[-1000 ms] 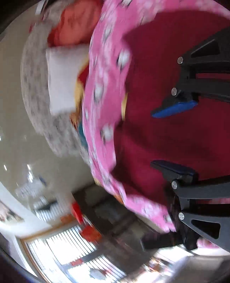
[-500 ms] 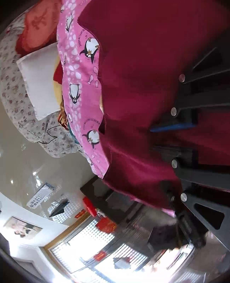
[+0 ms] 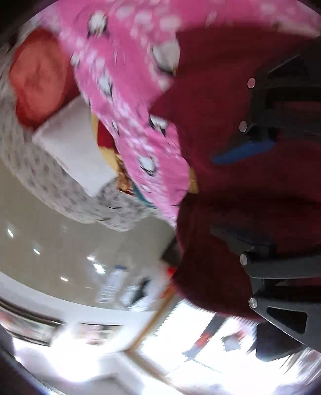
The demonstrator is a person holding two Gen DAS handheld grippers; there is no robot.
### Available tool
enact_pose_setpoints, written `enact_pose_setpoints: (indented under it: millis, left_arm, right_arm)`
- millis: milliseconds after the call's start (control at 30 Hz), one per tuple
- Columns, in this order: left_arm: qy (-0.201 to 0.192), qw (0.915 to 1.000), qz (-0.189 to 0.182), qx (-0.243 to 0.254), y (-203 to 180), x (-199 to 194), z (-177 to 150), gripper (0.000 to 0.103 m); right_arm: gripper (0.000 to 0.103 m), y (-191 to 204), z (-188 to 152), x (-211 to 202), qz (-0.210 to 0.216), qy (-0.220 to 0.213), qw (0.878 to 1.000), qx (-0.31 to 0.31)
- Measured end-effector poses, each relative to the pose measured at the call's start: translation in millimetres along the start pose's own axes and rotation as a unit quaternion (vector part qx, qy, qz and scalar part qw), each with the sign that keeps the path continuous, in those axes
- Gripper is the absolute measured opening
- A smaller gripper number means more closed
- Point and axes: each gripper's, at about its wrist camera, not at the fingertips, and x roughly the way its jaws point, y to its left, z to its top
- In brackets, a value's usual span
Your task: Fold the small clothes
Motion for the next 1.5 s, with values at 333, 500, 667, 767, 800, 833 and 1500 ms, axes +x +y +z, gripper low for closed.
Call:
enact_pose_setpoints:
  millis: [333,500,667,767,800,833,1500]
  left_arm:
    - [0.076,0.9956,-0.026,0.049,-55.7,58.0,-41.8,0.070]
    - [0.061,0.9933,-0.080,0.057,-51.4,3.5,-43.7,0.078]
    - [0.052,0.9957,0.028,0.072,-20.4,7.2,-62.3,0.078]
    - [0.094,0.9934,0.004,0.066,-15.6,30.6,-84.7,0.078]
    - [0.097,0.9926,0.001,0.074,-20.0,35.4,-91.4,0.078]
    - [0.099,0.9912,0.000,0.087,-26.0,37.3,-100.2,0.078]
    - [0.130,0.9842,-0.053,0.108,-74.3,93.7,-86.7,0.079]
  right_arm:
    - [0.069,-35.0,5.0,-36.1,0.052,0.030,0.995,0.077]
    - [0.073,-34.0,1.8,-35.1,0.045,0.030,0.997,0.062]
    - [0.080,-28.7,-7.2,-45.9,0.061,0.031,0.997,0.045]
    - [0.084,-30.0,-15.4,-47.7,0.076,0.030,0.995,0.054]
    - [0.085,-28.5,-19.4,-47.3,0.078,0.035,0.995,0.057]
    - [0.085,-26.6,-22.7,-48.9,0.074,0.037,0.995,0.053]
    - [0.042,-3.0,2.1,5.3,-0.215,0.061,0.948,-0.225]
